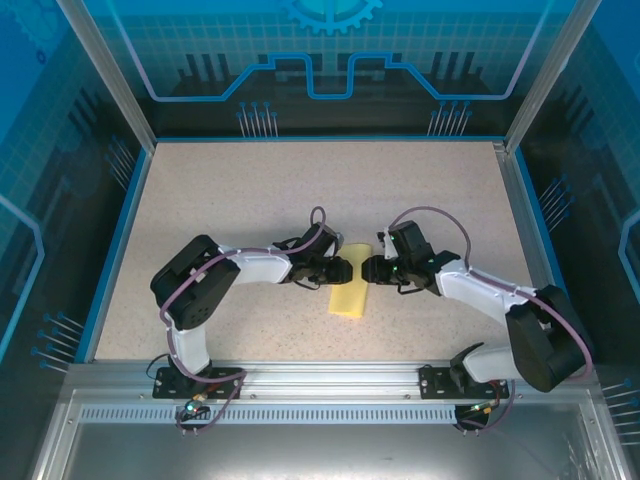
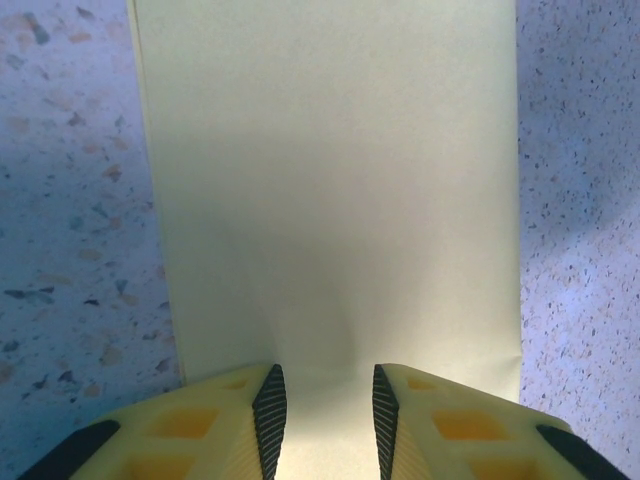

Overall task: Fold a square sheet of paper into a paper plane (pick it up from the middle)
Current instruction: Hold the square sheet of paper at the center of the table, then fold the square sheet of paper in half at the center of the table.

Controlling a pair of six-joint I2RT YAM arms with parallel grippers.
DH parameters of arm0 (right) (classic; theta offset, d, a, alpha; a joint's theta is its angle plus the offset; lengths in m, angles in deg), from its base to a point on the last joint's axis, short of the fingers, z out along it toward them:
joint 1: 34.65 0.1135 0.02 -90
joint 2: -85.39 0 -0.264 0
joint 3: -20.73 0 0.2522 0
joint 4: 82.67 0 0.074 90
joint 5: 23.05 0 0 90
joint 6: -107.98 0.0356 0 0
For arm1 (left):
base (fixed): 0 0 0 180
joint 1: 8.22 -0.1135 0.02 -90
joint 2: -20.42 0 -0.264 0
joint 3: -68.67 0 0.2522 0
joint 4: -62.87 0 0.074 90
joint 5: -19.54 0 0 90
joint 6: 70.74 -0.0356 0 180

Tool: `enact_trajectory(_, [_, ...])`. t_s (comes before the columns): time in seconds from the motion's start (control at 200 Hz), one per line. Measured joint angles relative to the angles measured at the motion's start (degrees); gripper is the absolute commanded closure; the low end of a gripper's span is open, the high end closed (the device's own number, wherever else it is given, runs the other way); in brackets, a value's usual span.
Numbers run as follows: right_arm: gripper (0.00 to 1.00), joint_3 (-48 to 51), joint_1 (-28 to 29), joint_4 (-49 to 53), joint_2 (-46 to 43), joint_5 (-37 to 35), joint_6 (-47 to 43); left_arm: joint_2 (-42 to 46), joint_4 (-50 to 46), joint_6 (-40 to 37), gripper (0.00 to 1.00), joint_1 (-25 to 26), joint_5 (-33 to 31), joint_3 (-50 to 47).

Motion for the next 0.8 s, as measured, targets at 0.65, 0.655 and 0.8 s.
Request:
enact_trajectory(0.65, [0.84, 4.94, -3.63, -18.01, 13.35, 10.91, 5.7, -0.28, -0.17, -1.97, 0.66, 0.0, -0.24, 0.26])
enact_trajectory(0.655, [0.84, 4.96, -3.65, -18.03, 13.4, 10.99, 5.66, -0.28, -0.17, -1.99, 0.66, 0.0, -0.24, 0.26])
enact_trajectory(0.8, [0.84, 5.42, -4.24, -18.49, 14.19, 11.69, 4.85, -0.39, -0.24, -2.32, 0.67, 0.07, -0.44, 0.37])
